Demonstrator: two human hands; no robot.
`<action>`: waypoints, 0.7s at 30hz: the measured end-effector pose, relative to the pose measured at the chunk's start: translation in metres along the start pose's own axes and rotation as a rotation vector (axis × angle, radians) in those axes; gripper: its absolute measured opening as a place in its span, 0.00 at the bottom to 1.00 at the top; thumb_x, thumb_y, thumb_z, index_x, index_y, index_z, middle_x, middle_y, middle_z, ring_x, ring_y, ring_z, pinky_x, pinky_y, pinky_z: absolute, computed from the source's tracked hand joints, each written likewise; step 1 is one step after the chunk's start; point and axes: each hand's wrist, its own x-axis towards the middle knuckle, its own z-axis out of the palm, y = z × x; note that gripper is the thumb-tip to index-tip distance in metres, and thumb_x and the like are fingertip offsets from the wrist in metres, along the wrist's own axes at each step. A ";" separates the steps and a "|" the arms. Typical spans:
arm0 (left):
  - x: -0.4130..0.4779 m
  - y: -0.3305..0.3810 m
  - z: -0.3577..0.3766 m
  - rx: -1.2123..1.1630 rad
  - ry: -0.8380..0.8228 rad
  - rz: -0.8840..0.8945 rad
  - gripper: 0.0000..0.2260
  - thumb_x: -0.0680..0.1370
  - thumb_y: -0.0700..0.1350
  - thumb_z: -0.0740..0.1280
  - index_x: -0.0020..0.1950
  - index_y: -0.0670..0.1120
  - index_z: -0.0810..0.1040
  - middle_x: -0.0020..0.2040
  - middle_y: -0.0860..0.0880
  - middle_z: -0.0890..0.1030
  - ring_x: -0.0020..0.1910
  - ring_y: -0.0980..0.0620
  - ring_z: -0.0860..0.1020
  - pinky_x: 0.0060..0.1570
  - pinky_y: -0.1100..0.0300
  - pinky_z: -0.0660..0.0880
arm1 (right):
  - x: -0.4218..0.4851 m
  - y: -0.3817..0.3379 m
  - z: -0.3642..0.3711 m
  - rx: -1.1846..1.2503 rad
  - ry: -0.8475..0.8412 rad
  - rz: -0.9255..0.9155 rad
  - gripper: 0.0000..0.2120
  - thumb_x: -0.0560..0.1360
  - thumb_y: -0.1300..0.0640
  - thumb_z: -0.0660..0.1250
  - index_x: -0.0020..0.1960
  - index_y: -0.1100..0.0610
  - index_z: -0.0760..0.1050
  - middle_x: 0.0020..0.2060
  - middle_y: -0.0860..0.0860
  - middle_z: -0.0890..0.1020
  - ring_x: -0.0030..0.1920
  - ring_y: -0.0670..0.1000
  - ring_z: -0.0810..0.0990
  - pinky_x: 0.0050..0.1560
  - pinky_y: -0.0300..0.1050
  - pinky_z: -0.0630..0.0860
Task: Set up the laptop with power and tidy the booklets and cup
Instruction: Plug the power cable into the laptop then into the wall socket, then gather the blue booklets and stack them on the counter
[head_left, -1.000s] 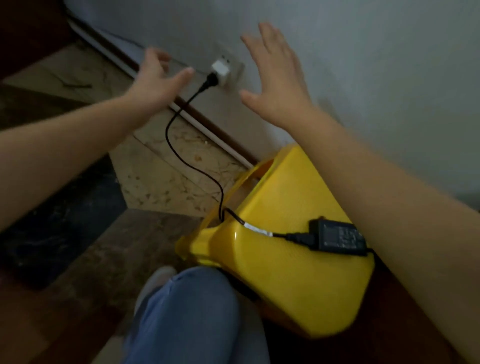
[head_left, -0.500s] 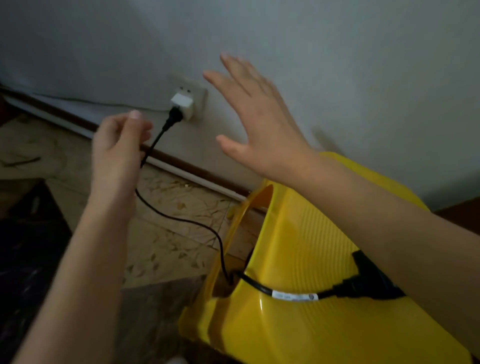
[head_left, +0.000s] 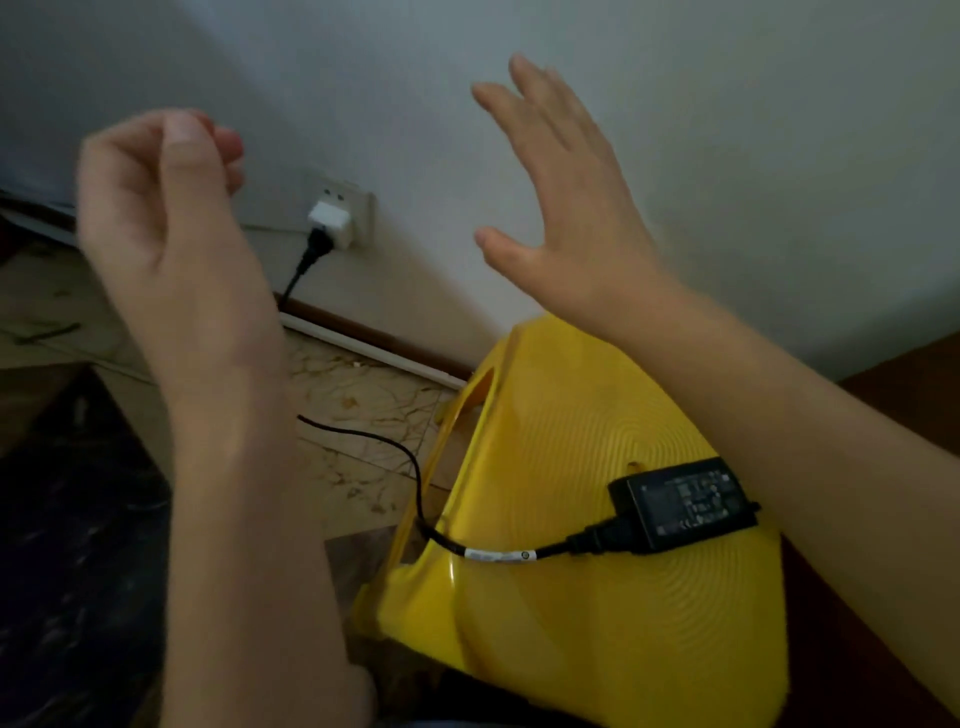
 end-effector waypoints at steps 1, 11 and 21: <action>-0.002 0.015 0.001 -0.037 0.027 0.008 0.09 0.81 0.49 0.55 0.56 0.50 0.73 0.55 0.55 0.77 0.54 0.63 0.77 0.53 0.70 0.71 | 0.002 -0.002 -0.007 0.017 0.008 0.001 0.36 0.73 0.52 0.65 0.77 0.52 0.53 0.78 0.53 0.51 0.77 0.53 0.46 0.75 0.59 0.51; -0.001 0.137 0.042 0.594 -0.446 0.360 0.23 0.78 0.53 0.60 0.73 0.48 0.65 0.73 0.50 0.68 0.72 0.56 0.64 0.69 0.63 0.59 | -0.016 -0.001 -0.085 0.091 -0.041 0.217 0.42 0.72 0.45 0.68 0.77 0.50 0.48 0.78 0.52 0.49 0.77 0.54 0.46 0.75 0.59 0.51; -0.022 0.323 0.076 0.975 -0.753 0.657 0.27 0.78 0.54 0.60 0.76 0.50 0.59 0.78 0.48 0.59 0.77 0.48 0.54 0.74 0.47 0.53 | -0.031 -0.021 -0.254 0.172 0.017 0.420 0.42 0.73 0.44 0.66 0.77 0.48 0.44 0.78 0.50 0.47 0.77 0.53 0.43 0.75 0.57 0.45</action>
